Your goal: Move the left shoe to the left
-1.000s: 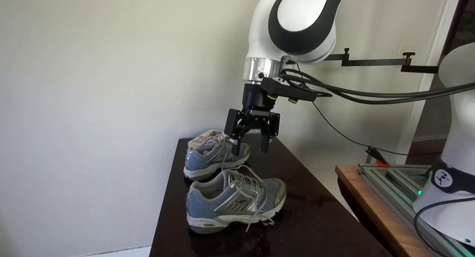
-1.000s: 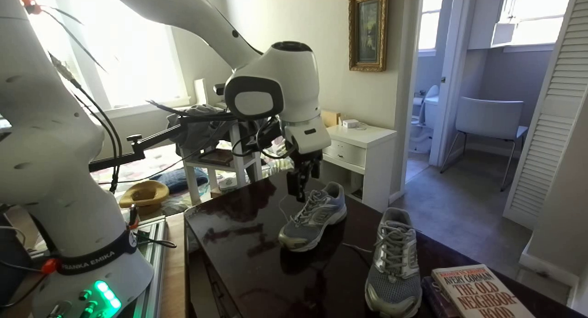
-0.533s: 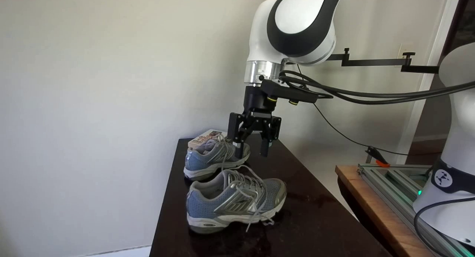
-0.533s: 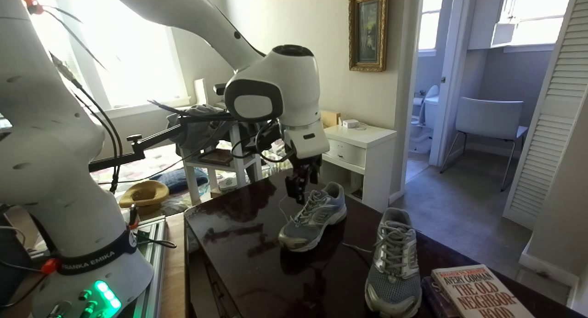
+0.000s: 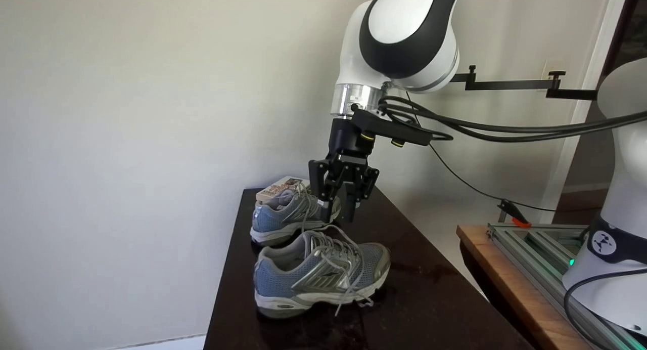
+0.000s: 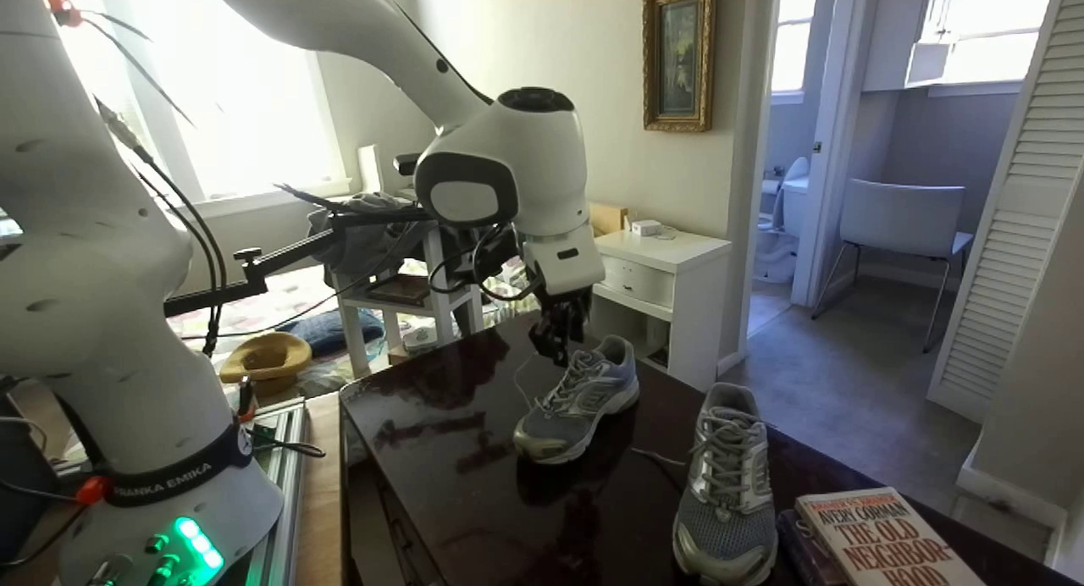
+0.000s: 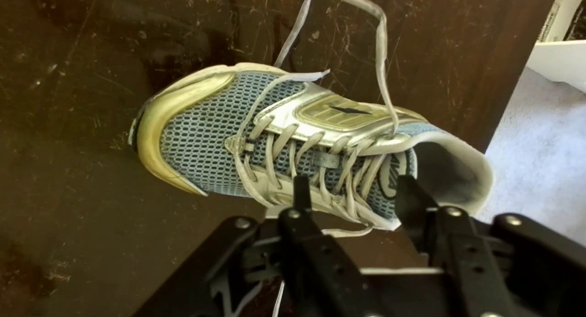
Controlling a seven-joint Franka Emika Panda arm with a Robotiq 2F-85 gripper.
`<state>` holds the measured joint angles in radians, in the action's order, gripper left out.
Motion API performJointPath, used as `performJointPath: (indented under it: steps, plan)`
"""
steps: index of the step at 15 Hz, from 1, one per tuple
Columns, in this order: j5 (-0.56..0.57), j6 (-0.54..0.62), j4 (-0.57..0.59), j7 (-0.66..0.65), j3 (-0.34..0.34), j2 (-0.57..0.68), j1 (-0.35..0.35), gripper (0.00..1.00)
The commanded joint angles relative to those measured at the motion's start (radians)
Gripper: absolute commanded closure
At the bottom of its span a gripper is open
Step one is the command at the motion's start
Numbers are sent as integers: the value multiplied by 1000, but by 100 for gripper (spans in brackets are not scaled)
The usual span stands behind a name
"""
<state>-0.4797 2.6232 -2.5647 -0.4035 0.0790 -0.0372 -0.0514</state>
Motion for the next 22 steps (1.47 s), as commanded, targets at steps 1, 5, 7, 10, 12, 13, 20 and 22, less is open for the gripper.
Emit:
performJointPath:
  steps: [1,5,7,10,12,13,20,22]
  plan:
    - [-25,53,-3,6,-23,35,12,36]
    - [-39,115,5,3,-34,82,13,47]
    - [-47,136,9,4,-37,99,13,66]
    - [-60,158,13,8,-44,114,13,73]
    - [-70,171,16,11,-49,120,14,72]
    - [-76,180,17,15,-53,121,15,69]
    - [-112,188,34,24,-71,143,16,65]
    - [-110,189,36,22,-72,148,14,70]
